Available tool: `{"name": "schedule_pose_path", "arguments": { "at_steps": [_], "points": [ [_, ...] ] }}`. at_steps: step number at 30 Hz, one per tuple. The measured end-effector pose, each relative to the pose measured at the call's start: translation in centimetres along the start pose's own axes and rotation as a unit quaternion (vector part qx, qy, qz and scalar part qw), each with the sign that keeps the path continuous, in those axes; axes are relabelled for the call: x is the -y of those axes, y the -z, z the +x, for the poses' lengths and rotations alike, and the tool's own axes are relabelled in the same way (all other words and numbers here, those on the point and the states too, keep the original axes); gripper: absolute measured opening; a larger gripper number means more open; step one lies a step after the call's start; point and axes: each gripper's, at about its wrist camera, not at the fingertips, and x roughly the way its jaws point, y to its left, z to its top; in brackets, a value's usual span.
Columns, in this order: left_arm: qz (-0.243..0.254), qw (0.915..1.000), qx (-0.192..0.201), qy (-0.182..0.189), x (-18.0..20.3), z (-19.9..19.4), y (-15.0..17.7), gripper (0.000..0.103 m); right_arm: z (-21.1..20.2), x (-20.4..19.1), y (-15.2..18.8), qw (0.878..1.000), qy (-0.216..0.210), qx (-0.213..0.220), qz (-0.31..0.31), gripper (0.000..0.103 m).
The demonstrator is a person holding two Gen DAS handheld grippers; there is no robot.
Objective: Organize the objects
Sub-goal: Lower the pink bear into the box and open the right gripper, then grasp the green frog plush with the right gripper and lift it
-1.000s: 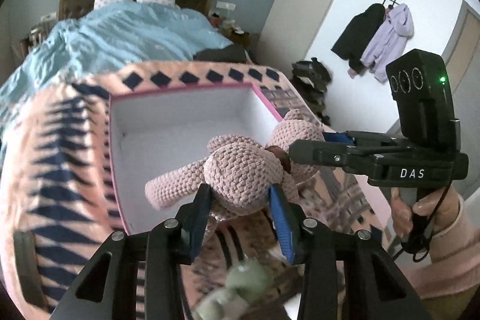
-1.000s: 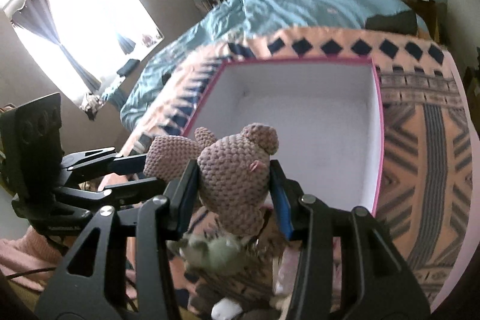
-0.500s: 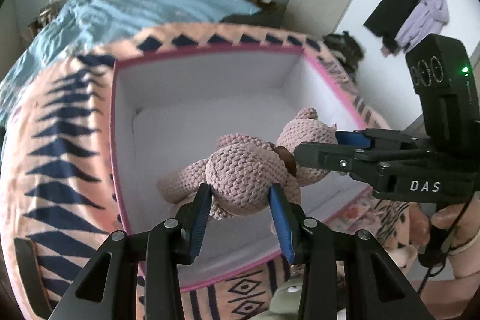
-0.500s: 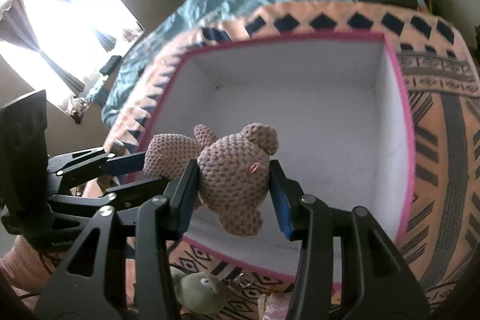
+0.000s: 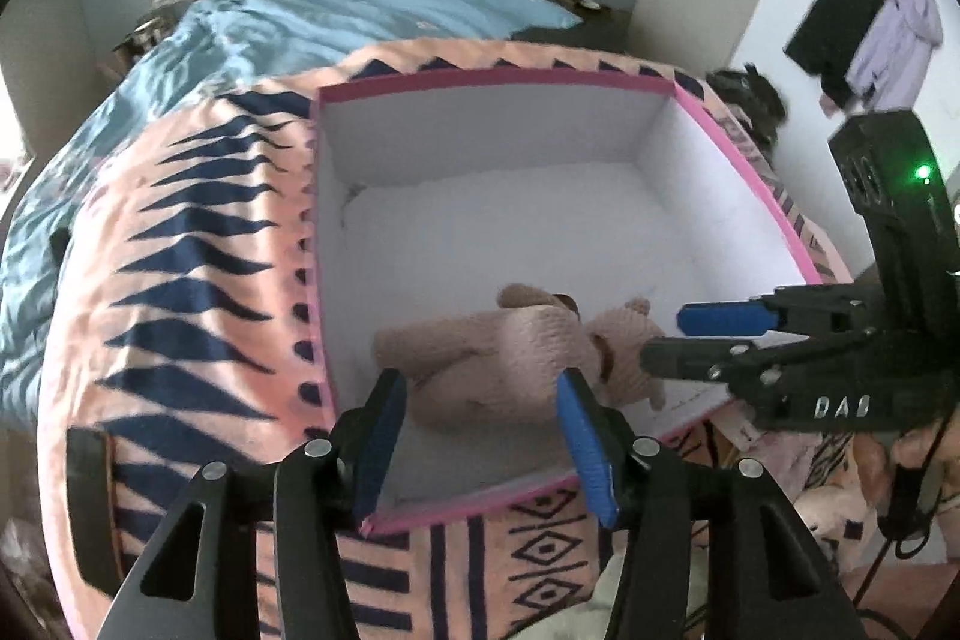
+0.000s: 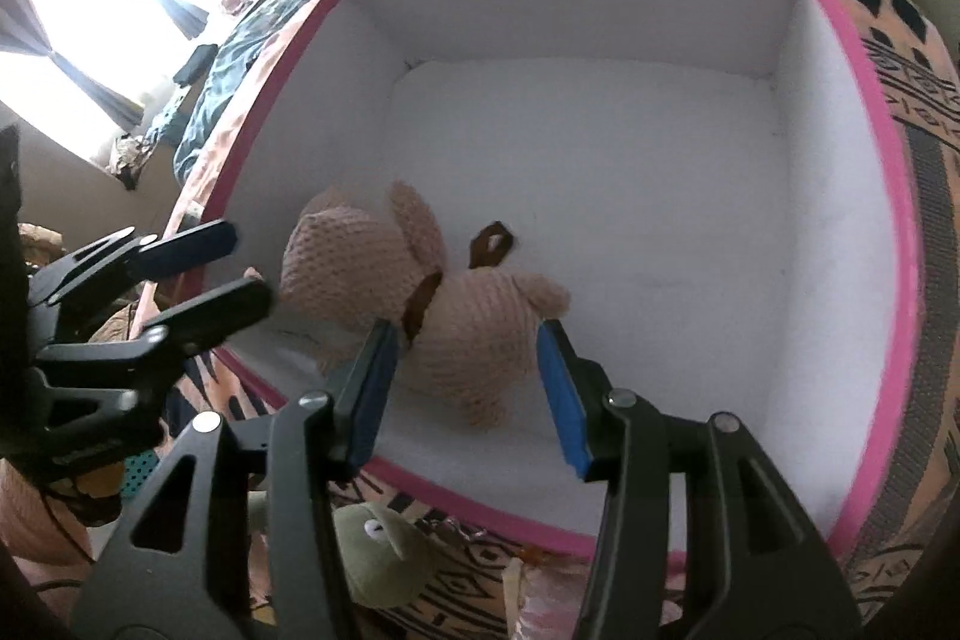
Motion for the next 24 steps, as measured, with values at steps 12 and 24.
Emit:
{"name": "schedule_pose_path", "arguments": {
  "at_steps": [12, 24],
  "points": [
    [-0.041, 0.9957, 0.026, 0.079, -0.8, -4.7, 5.4, 0.063, -6.4, -1.6, 4.1, 0.996, -0.057, 0.043, -0.051, 0.058],
    [-0.061, 0.9888, -0.074, 0.114, 0.2, -0.9, 11.2, 0.064, -0.8, -3.1, 8.8, 0.993, -0.076, -0.069, -0.063, 0.063]
  ]
}}
